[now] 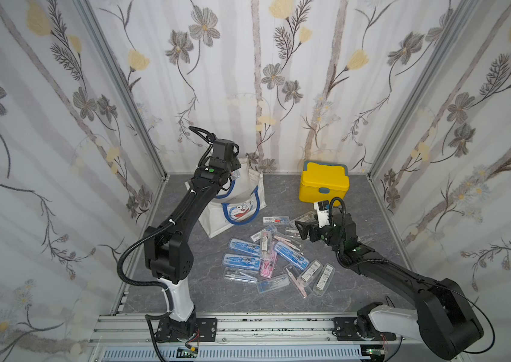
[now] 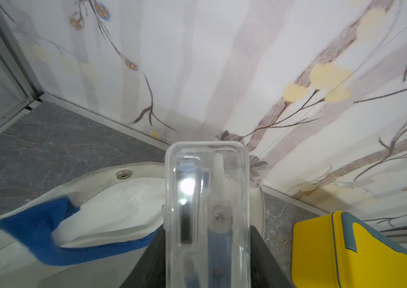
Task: Put the compass set into the canvas bag
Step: Place the compass set in the canvas bag.
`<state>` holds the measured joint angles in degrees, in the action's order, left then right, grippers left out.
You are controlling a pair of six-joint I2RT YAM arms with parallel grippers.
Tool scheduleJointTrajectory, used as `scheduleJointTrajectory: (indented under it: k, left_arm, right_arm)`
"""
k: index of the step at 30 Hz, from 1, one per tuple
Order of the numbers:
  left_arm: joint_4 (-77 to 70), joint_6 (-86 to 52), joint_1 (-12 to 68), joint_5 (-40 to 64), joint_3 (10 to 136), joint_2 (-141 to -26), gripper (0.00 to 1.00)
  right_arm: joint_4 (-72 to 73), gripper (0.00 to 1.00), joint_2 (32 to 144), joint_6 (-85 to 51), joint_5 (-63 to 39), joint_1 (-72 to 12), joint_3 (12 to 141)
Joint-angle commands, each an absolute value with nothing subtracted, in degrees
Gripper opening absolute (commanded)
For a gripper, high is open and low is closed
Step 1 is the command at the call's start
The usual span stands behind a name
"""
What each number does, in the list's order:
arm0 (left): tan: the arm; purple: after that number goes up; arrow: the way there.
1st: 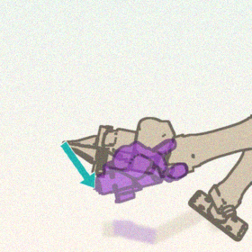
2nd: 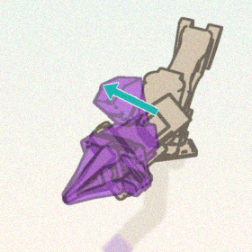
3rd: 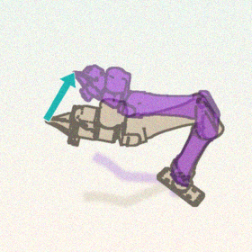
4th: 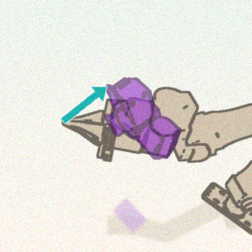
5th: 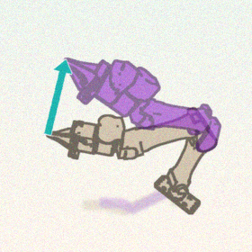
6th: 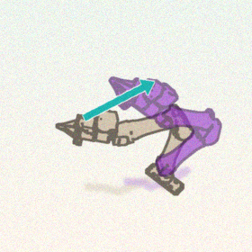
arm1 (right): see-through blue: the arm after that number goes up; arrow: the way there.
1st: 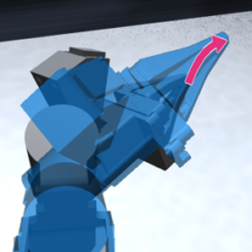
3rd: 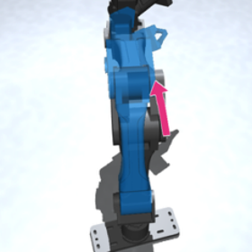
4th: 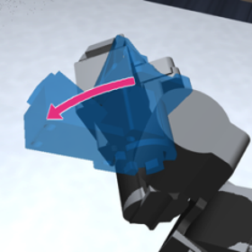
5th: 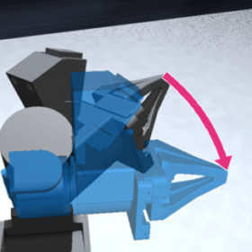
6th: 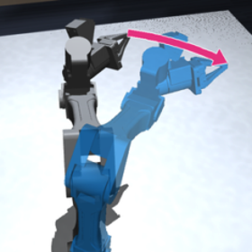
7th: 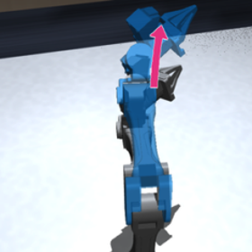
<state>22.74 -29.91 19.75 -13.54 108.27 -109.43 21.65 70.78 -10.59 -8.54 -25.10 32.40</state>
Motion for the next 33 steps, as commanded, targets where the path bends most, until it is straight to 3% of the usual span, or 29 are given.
scheduleJointTrajectory:
  k: [1, 20, 28, 33]
  left_arm:
    - [25.89, -29.87, 19.82, -11.82, 112.46, -113.93, 0.42]
    - [30.9, -24.67, 22.59, -23.03, 100.73, -118.5, 0.44]
    - [31.21, -22.0, 22.59, -24.1, 100.24, -118.92, 0.58]
    - [31.19, -21.6, 22.59, -23.66, 100.34, -118.82, 0.59]
  right_arm:
    - [21.99, 0.99, 70.31, -9.76, -7.07, -25.17, 31.92]
    - [21.99, 0.99, 72.49, -9.32, -6.56, -25.18, 31.82]
    - [21.99, 1.0, 71.98, -9.39, -6.59, -25.19, 31.82]
    - [21.62, 0.99, 71.23, -9.41, -6.2, -25.17, 31.51]
